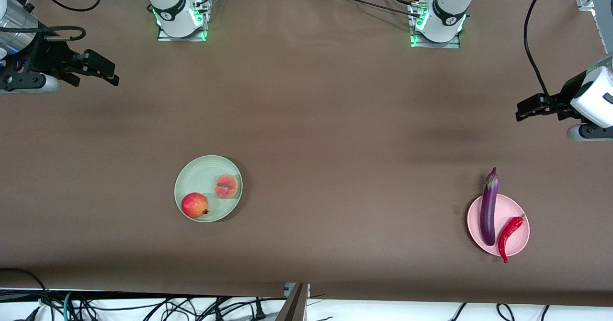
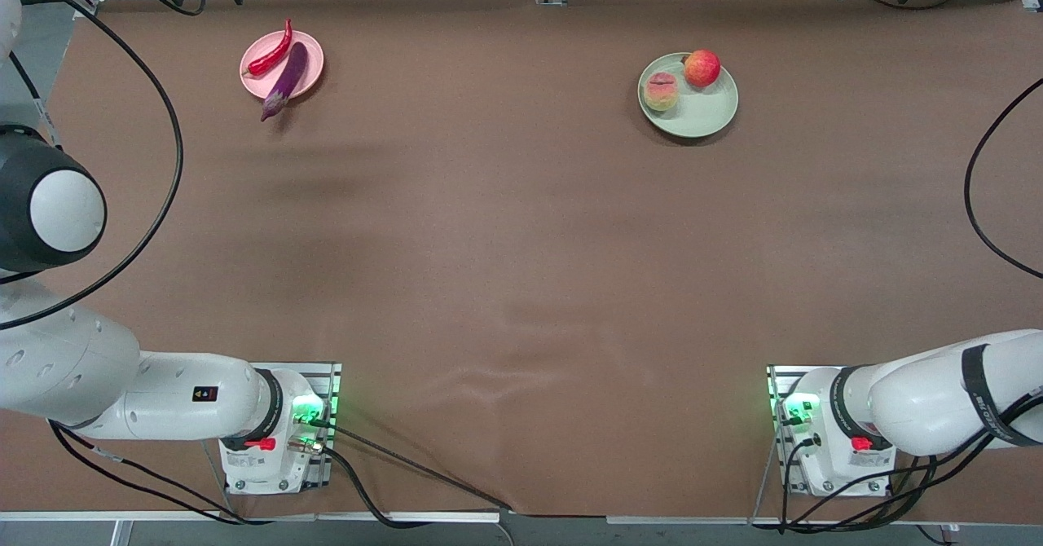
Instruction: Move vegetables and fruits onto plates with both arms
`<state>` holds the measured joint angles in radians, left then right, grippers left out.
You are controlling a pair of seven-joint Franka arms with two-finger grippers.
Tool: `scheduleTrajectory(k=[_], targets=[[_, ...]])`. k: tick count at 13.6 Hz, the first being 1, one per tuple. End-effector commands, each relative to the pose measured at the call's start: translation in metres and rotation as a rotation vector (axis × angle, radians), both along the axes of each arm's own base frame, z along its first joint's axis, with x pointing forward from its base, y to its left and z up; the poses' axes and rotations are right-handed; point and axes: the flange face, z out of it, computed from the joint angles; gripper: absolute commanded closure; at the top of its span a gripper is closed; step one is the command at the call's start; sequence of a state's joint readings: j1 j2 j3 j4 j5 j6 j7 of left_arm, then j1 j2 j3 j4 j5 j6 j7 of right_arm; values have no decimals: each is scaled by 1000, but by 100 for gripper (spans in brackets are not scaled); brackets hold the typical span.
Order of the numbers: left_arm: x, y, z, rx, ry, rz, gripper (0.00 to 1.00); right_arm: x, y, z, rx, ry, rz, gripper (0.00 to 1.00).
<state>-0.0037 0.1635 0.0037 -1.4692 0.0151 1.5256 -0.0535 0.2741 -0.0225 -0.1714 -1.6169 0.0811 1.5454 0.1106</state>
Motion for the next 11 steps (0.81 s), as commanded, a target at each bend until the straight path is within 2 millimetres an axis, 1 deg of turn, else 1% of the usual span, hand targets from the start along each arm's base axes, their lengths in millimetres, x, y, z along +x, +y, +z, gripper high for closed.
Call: scheduleTrajectory(k=[1, 4, 6, 9, 10, 11], targets=[[0, 1, 4, -18, -3, 1, 0, -1, 9, -6, -54, 1, 52, 0], [0, 1, 5, -19, -4, 4, 0, -2, 14, -6, -63, 8, 61, 0], [0, 0, 6, -20, -7, 10, 0, -1, 13, -3, -63, -1, 62, 0], [0, -2, 8, -20, -12, 7, 0, 5, 9, -6, -60, -6, 57, 0], [0, -2, 8, -20, -12, 7, 0, 6, 10, 1, -66, -20, 58, 0], [1, -2, 7, -20, -10, 9, 0, 8, 12, 4, -68, -19, 66, 0]])
